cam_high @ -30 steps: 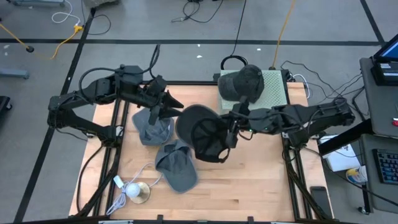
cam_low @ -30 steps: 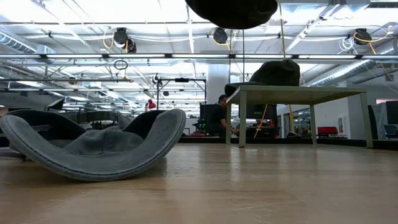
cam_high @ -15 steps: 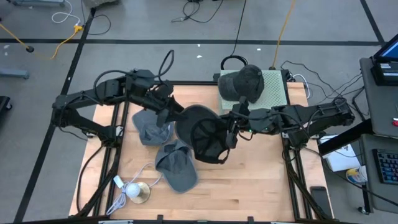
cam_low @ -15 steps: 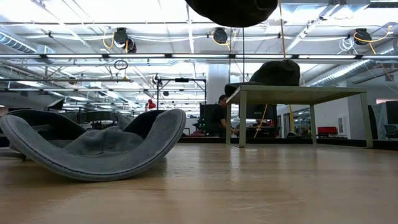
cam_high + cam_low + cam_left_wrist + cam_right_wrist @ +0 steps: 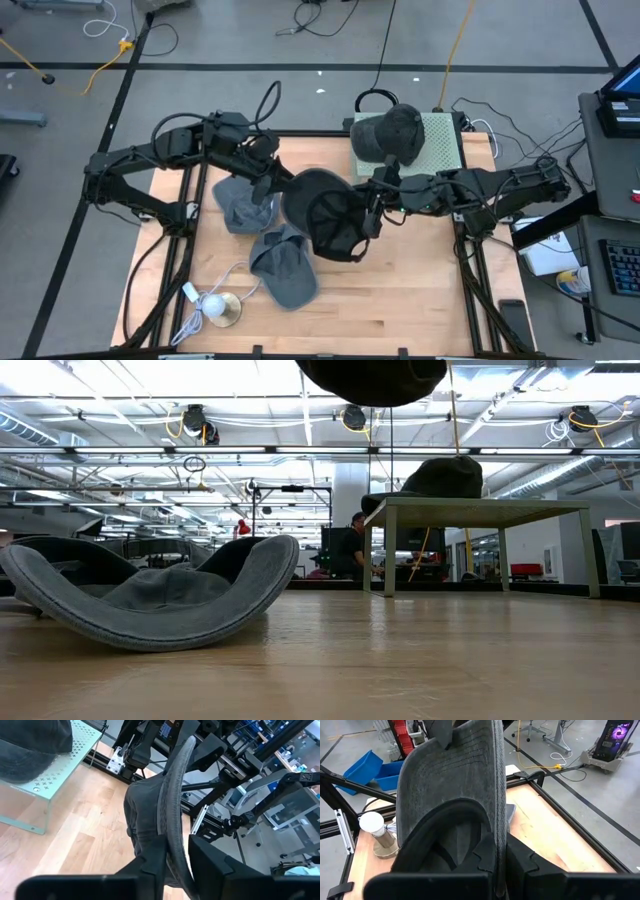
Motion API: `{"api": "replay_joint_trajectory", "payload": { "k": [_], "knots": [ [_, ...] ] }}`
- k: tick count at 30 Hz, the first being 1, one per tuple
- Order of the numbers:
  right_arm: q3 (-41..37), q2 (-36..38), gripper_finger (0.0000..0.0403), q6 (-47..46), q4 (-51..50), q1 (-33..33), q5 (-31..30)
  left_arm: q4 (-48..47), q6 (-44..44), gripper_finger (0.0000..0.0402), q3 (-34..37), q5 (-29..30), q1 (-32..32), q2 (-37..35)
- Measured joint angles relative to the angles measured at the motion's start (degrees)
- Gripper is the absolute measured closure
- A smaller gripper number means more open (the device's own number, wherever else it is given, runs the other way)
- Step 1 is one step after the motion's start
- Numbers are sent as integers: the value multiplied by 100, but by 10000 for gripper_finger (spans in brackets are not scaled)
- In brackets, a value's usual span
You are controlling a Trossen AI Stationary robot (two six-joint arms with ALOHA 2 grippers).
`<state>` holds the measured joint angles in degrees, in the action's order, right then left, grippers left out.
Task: Pick & Place hat
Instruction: Stack the black cap on the black cap on the shelf
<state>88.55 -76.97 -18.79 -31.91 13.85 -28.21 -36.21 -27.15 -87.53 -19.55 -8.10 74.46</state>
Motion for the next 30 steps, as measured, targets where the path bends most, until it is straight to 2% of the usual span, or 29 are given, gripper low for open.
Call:
{"api": "replay_joint_trajectory", "payload": {
  "k": [14, 22, 26, 30],
  "knots": [
    [0, 4, 383, 48, 0, 4, 166, -66, 244, 388, 4, 63, -4, 2],
    [0, 4, 357, 192, 6, 4, 192, -111, 414, 391, 4, 62, -4, 2],
    [0, 19, 321, 131, -43, -14, 315, -130, 419, 392, 4, 29, -2, 2],
    [0, 112, 256, -93, -145, -26, 330, -109, 448, 392, 4, 17, -5, 2]
  ]
}}
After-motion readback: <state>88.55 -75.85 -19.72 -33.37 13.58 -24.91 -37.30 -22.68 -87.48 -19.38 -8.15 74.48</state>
